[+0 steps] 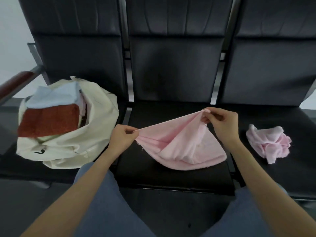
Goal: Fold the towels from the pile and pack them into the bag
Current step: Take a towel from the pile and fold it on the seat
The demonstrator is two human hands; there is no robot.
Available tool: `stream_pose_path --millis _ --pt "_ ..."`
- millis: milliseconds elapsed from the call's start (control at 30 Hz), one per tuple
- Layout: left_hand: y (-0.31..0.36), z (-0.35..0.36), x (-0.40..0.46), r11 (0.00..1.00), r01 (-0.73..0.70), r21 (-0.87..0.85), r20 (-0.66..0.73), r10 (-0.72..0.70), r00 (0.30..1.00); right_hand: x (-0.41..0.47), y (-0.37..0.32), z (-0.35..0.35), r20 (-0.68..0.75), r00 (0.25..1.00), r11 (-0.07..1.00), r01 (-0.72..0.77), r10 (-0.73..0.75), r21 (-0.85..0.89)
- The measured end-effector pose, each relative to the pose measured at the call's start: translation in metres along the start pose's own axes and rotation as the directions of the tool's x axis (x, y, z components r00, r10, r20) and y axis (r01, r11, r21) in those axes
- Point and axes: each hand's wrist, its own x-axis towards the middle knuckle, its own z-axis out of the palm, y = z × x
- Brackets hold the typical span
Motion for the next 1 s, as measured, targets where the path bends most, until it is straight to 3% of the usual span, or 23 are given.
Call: stream_pose_path --millis 133,233,467,567,700,833,933,1000 --pt "0.008 -0.012 0.000 0.995 -0.056 0.086 0.002 0.056 0.998 0.001 -0.013 -0.011 -0.088 0.996 1.000 0.002 -0.001 0.007" --pt "0.012 -0.021 0.003 0.995 0.007 0.101 -0.039 -0.003 0.999 0.006 -0.026 -0.021 -0.184 0.983 1.000 0.000 0.005 0.024" --pt "0.059 -0.055 0.011 0.945 0.243 -0.219 0.066 -0.234 0.970 0.011 -0.040 -0.044 -0.372 0.928 1.000 -0.016 0.020 0.015" --pt "0.088 -0.072 0.018 0.945 0.234 -0.227 0.044 -0.230 0.972 0.008 -0.045 -0.047 -0.429 0.902 0.999 -0.021 0.040 0.050" --pt "0.122 -0.094 0.027 0.950 0.199 -0.240 0.060 -0.190 0.980 0.007 -0.060 -0.056 -0.460 0.887 0.999 0.034 -0.037 -0.015" --pt "0.148 -0.112 0.036 0.974 0.195 -0.113 0.246 -0.163 0.955 0.008 -0.073 -0.066 -0.453 0.891 0.999 0.037 -0.024 0.019" --pt "0.163 -0.127 0.047 0.979 0.188 0.076 0.482 -0.201 0.853 0.009 -0.074 -0.071 -0.438 0.899 0.998 0.005 0.023 0.064" --pt "0.173 -0.134 0.055 0.972 0.203 0.120 0.562 -0.235 0.793 0.011 -0.073 -0.074 -0.423 0.904 0.996 -0.024 0.060 0.091"
